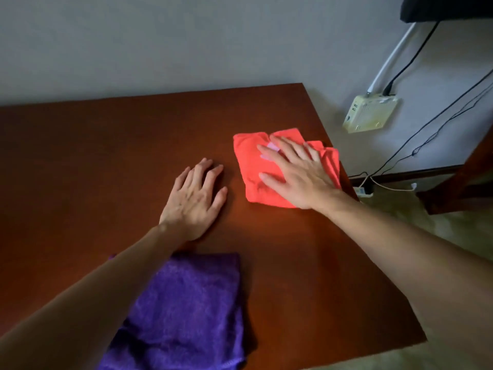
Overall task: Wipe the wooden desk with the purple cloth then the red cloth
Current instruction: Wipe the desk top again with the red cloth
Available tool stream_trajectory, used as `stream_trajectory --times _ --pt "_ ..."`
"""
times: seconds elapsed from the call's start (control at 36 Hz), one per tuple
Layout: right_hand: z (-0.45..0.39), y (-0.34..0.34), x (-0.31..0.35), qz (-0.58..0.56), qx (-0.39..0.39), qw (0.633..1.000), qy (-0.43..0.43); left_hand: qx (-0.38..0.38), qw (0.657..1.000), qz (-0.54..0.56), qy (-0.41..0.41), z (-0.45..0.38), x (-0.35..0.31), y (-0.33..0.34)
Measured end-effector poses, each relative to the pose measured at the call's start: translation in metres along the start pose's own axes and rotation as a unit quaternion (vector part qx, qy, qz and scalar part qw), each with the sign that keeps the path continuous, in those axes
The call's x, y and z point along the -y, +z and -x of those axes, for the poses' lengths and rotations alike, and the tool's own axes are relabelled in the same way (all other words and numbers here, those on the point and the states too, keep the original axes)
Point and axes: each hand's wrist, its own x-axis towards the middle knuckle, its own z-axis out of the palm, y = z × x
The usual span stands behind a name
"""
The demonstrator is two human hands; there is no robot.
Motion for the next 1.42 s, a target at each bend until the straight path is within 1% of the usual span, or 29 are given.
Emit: stream_trajectory --times 0.06,0.11,0.33,0.44,0.58,0.67,0.78,1.08,1.17,1.28,1.42 --pt "-0.032 0.001 -0.009 -0.003 -0.003 0.999 0.035 0.0 1.0 -0.001 0.002 0.0 0.001 0.0" --pt "-0.064 0.0 -0.02 -0.003 -0.002 0.999 0.051 0.005 1.0 -0.007 0.004 -0.001 0.0 -0.002" --pt "-0.176 0.002 -0.061 0.0 0.004 0.999 0.054 0.025 0.999 -0.028 0.003 -0.003 -0.003 -0.005" --pt "-0.197 0.0 -0.07 0.001 0.01 0.999 0.042 0.028 0.999 -0.026 0.006 -0.004 -0.003 -0.004" --pt "-0.191 0.0 -0.066 -0.002 0.015 0.999 0.044 0.022 1.0 -0.018 0.008 -0.003 -0.003 -0.005" --pt "-0.175 0.0 -0.058 -0.005 0.014 0.998 0.063 0.018 1.0 -0.017 0.007 -0.003 -0.002 -0.004" --pt "-0.124 -0.003 -0.038 -0.004 0.014 0.999 0.042 0.007 1.0 -0.011 0.006 -0.002 -0.002 -0.005" --pt "0.097 -0.01 0.032 0.024 -0.012 1.0 -0.016 0.017 1.0 0.007 -0.014 0.002 -0.008 -0.008" --pt "0.148 -0.013 0.054 0.032 -0.003 0.999 -0.02 0.011 1.0 0.015 -0.014 0.003 -0.009 -0.009" --pt "0.187 -0.013 0.075 0.037 0.013 0.999 -0.008 0.001 1.0 0.022 -0.008 0.005 -0.008 -0.009" --pt "0.203 -0.01 0.085 0.038 0.008 0.999 -0.004 -0.014 1.0 0.023 -0.001 0.004 -0.009 -0.008"
